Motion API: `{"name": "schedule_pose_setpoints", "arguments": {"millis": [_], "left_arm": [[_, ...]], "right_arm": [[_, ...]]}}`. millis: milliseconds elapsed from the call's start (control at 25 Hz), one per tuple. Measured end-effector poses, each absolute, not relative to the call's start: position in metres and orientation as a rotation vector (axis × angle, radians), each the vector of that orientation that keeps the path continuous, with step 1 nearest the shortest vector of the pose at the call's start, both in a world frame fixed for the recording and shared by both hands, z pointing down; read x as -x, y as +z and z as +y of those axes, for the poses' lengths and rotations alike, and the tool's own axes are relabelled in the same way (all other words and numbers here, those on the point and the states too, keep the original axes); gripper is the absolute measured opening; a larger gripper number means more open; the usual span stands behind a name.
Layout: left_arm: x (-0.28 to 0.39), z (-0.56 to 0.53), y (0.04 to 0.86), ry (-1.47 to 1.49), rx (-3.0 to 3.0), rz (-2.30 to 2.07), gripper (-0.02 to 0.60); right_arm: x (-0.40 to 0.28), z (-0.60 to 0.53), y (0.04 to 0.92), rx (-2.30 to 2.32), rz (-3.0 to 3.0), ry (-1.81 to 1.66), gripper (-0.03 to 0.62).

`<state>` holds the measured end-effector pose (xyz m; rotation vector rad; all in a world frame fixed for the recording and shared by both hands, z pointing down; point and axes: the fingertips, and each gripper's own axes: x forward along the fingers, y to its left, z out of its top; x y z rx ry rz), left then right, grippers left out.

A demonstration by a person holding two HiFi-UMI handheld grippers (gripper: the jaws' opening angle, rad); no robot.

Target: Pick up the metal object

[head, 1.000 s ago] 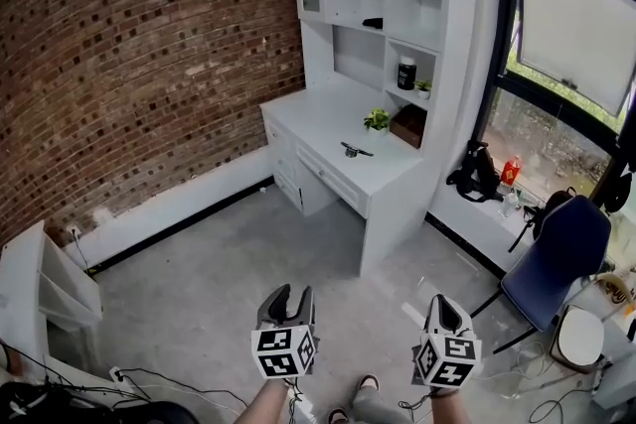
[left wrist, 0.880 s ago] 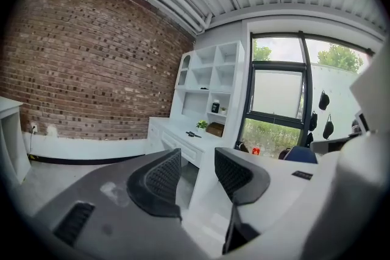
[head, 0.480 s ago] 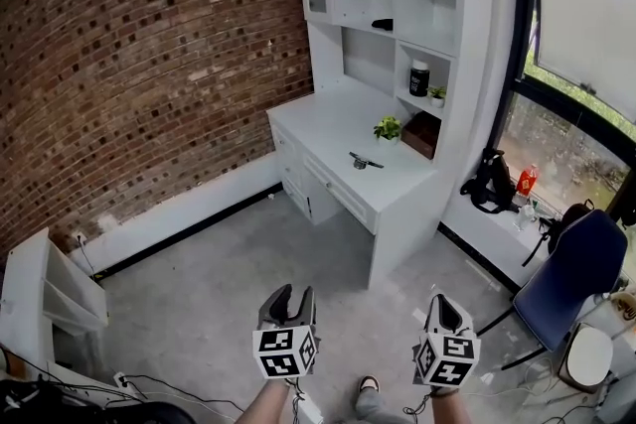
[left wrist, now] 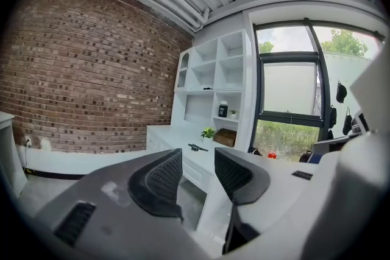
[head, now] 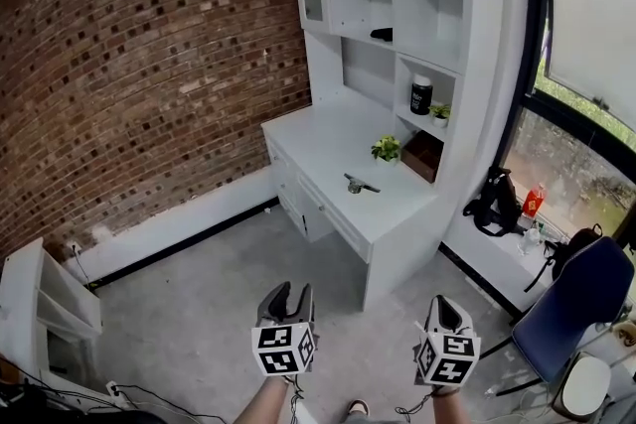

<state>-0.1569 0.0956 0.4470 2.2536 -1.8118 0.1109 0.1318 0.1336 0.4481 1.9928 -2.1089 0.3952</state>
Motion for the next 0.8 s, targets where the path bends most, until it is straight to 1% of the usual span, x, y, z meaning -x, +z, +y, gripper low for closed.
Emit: {"name": "schedule_pose_setpoints", "arguments": {"millis": [360, 800], "left_arm": [[0.137, 0.026, 0.450, 0.096, -2.211, -1.847, 0.164], [0.122, -0.013, 0.462, 0.173, -2.210, -1.817, 0.164]], "right_arm": [[-0.164, 0.055, 0.451, -1.974, -2.119, 0.395, 0.002], [-0.180, 0.017, 0.467, -1.993, -2.088, 0.489, 0.002]]}}
